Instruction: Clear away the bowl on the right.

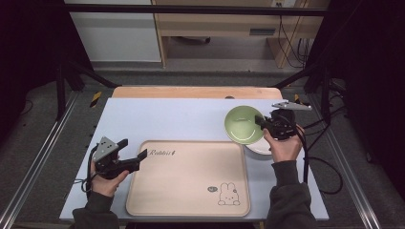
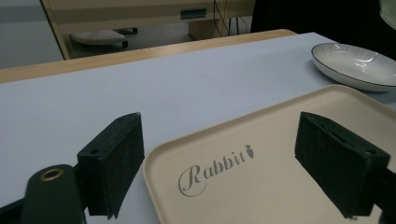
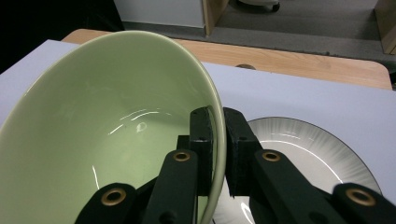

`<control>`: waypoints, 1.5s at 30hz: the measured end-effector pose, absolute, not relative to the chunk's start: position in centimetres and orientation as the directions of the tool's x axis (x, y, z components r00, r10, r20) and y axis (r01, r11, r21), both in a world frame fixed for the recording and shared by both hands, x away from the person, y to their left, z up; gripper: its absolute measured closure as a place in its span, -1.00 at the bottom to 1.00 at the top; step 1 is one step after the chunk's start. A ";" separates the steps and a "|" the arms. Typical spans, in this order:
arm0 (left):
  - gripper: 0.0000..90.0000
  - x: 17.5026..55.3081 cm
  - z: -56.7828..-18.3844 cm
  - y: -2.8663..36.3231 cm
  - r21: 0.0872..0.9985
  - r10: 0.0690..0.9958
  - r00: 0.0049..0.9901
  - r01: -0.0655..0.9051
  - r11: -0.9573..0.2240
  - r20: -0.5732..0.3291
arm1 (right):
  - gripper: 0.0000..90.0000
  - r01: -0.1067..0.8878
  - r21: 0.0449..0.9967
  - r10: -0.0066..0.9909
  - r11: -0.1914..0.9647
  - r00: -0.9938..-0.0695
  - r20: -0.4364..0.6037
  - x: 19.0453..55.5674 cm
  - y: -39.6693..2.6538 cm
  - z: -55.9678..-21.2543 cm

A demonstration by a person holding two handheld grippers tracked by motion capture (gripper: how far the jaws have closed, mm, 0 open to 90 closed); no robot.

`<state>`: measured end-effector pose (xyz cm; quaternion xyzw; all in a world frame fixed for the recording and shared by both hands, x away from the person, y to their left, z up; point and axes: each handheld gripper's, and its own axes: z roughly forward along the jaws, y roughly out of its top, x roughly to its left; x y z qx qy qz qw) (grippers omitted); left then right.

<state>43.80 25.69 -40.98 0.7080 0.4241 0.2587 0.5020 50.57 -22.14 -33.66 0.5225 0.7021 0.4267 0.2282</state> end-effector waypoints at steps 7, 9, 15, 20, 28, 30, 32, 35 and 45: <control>-0.66 43.6 -40.7 25.7 0.934 0.857 0.513 0.330 -0.137 -0.056 | 0.86 0.531 0.840 0.917 0.109 -0.380 0.121 50.1 -21.1 -33.6; -0.66 43.6 -40.5 25.7 0.936 0.856 0.514 0.326 -0.135 -0.056 | 0.86 0.526 0.843 0.914 0.115 -0.389 0.118 49.9 -20.8 -33.6; -0.66 43.4 -40.3 25.6 0.938 0.854 0.519 0.317 -0.138 -0.050 | 0.86 0.510 0.849 0.894 0.138 -0.433 0.114 49.3 -19.5 -33.3; -0.66 43.3 -40.1 25.6 0.939 0.853 0.521 0.313 -0.140 -0.047 | 0.86 0.508 0.849 0.883 0.146 -0.454 0.120 49.0 -18.8 -33.3; -0.67 43.2 -40.0 25.6 0.940 0.852 0.521 0.311 -0.138 -0.047 | 0.86 0.502 0.848 0.862 0.168 -0.492 0.121 48.8 -17.4 -33.6; -0.67 43.2 -40.0 25.6 0.941 0.853 0.521 0.309 -0.138 -0.046 | 0.86 0.502 0.848 0.857 0.167 -0.499 0.127 48.8 -17.1 -33.7; -0.67 43.2 -39.9 25.6 0.941 0.852 0.521 0.308 -0.139 -0.045 | 0.86 0.499 0.848 0.852 0.176 -0.509 0.122 48.7 -16.7 -33.8; -0.67 43.2 -39.9 25.6 0.941 0.853 0.520 0.308 -0.137 -0.046 | 0.86 0.498 0.847 0.843 0.186 -0.524 0.122 48.6 -16.0 -33.9; -0.67 43.2 -39.9 25.7 0.943 0.853 0.520 0.306 -0.132 -0.050 | 0.86 0.501 0.840 0.823 0.207 -0.554 0.128 48.6 -14.3 -34.4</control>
